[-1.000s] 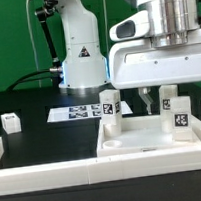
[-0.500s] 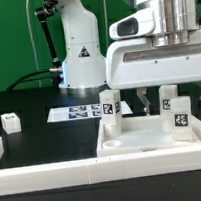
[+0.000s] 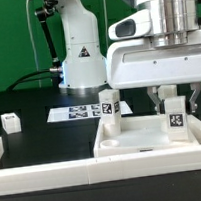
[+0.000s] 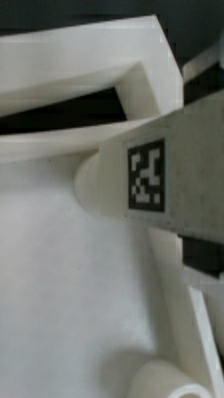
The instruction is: Assemble square table
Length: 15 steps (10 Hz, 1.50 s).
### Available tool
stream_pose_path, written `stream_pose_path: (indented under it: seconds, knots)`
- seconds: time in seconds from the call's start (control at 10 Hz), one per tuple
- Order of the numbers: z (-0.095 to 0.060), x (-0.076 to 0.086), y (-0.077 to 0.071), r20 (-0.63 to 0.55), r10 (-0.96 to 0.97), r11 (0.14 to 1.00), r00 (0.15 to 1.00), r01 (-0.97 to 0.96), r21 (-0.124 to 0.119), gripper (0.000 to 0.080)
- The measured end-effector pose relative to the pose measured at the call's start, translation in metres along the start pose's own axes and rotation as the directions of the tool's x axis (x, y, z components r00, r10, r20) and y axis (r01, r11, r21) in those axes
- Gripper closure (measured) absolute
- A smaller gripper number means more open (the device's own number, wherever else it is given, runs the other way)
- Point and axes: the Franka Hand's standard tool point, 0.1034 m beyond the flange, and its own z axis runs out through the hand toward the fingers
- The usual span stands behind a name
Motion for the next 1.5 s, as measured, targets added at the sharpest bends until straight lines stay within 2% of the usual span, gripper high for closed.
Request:
stream_pose_path:
  seconds: [0.2,0.3,0.4,0.6,0.8,0.9,1.0,1.1,1.3,1.4,1.5]
  knots:
    - [0.001,-0.004,-0.005,0.002,0.243,0.97,0.97,-0.243,0.0,0.0507]
    - [0.001,-0.007,-0.009,0.008,0.416,0.909,0.909,-0.416,0.005,0.0507]
    - [0.001,-0.009,-0.011,0.018,0.565,0.825,0.825,-0.566,0.008,0.0507]
    - [0.001,-0.009,-0.011,0.034,0.733,0.679,0.679,-0.734,0.008,0.0507]
    - [0.002,-0.011,-0.012,0.051,0.852,0.521,0.52,-0.853,-0.008,0.0507]
    - [0.002,-0.011,-0.012,0.065,0.917,0.396,0.394,-0.918,-0.02,0.0507]
    - [0.002,-0.011,-0.012,0.072,0.935,0.35,0.348,-0.937,-0.021,0.0507]
    - [0.002,-0.011,-0.014,0.078,0.963,0.261,0.258,-0.965,-0.022,0.0507]
    - [0.002,-0.012,-0.016,0.078,0.976,0.204,0.201,-0.979,-0.024,0.0499]
    - [0.002,-0.012,-0.016,0.078,0.972,0.224,0.222,-0.974,-0.022,0.0499]
    - [0.002,-0.012,-0.015,0.077,0.961,0.269,0.267,-0.963,-0.02,0.0317]
